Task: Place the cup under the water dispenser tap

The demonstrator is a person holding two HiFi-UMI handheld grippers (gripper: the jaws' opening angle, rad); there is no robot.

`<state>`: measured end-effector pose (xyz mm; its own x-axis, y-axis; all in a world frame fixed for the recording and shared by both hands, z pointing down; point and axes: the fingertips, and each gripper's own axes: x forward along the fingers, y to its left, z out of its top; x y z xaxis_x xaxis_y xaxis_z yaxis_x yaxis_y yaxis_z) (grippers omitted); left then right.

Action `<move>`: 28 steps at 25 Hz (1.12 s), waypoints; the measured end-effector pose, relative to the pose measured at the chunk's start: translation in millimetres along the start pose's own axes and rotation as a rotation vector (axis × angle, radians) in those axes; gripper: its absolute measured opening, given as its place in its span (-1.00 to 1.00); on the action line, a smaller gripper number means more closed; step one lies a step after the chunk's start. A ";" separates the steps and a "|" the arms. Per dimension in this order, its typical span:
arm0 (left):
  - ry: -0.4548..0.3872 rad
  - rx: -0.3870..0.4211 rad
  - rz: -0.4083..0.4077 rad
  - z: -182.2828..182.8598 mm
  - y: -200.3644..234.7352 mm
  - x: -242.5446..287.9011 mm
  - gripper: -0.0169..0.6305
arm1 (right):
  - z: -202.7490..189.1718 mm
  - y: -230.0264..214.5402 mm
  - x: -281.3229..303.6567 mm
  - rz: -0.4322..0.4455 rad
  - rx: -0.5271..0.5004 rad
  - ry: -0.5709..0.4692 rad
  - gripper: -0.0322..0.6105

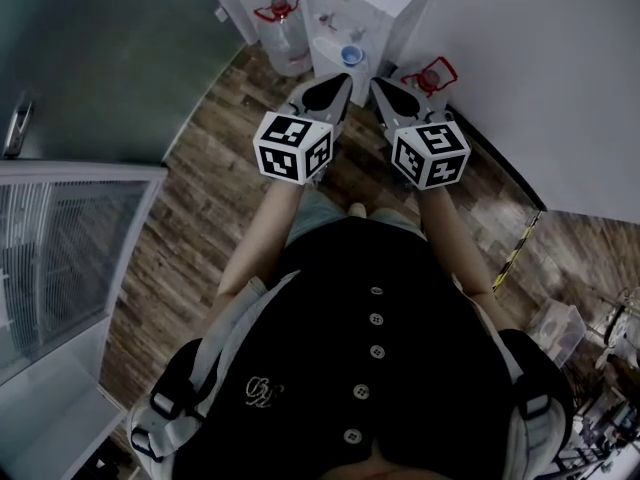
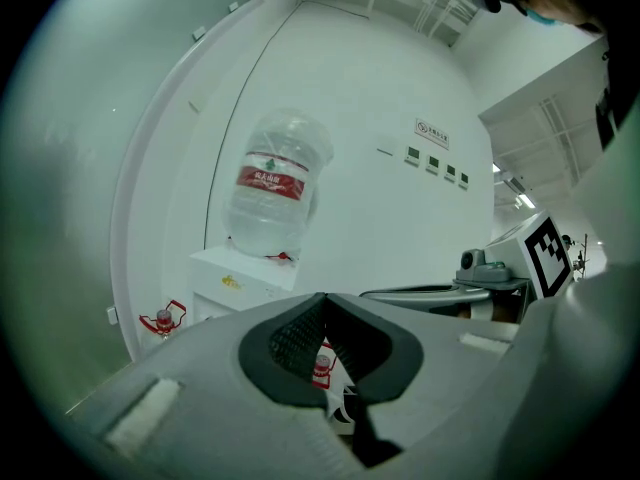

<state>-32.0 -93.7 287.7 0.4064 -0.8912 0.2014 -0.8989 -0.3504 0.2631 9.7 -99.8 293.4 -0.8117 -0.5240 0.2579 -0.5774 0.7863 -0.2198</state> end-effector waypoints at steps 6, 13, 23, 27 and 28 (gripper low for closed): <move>0.004 0.014 0.009 -1.9 -11.1 -4.6 -0.95 | -0.8 6.8 -10.7 0.007 -0.032 0.000 -0.90; 0.019 0.026 0.019 -8.9 -18.8 -9.3 -0.95 | -5.0 12.7 -18.4 0.016 -0.047 0.003 -0.90; 0.054 0.020 0.026 -24.0 -24.7 -13.7 -0.95 | -13.7 13.6 -25.0 0.017 -0.054 0.024 -0.90; 0.065 0.018 0.025 -28.3 -25.4 -13.0 -0.95 | -17.1 14.6 -25.4 0.022 -0.054 0.033 -0.90; 0.070 0.017 0.024 -30.0 -25.0 -12.5 -0.95 | -18.0 14.9 -24.7 0.023 -0.055 0.036 -0.90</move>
<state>-9.7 -65.2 306.9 0.3946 -0.8773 0.2730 -0.9109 -0.3347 0.2411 22.8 -69.3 300.6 -0.8206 -0.4939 0.2874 -0.5518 0.8156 -0.1741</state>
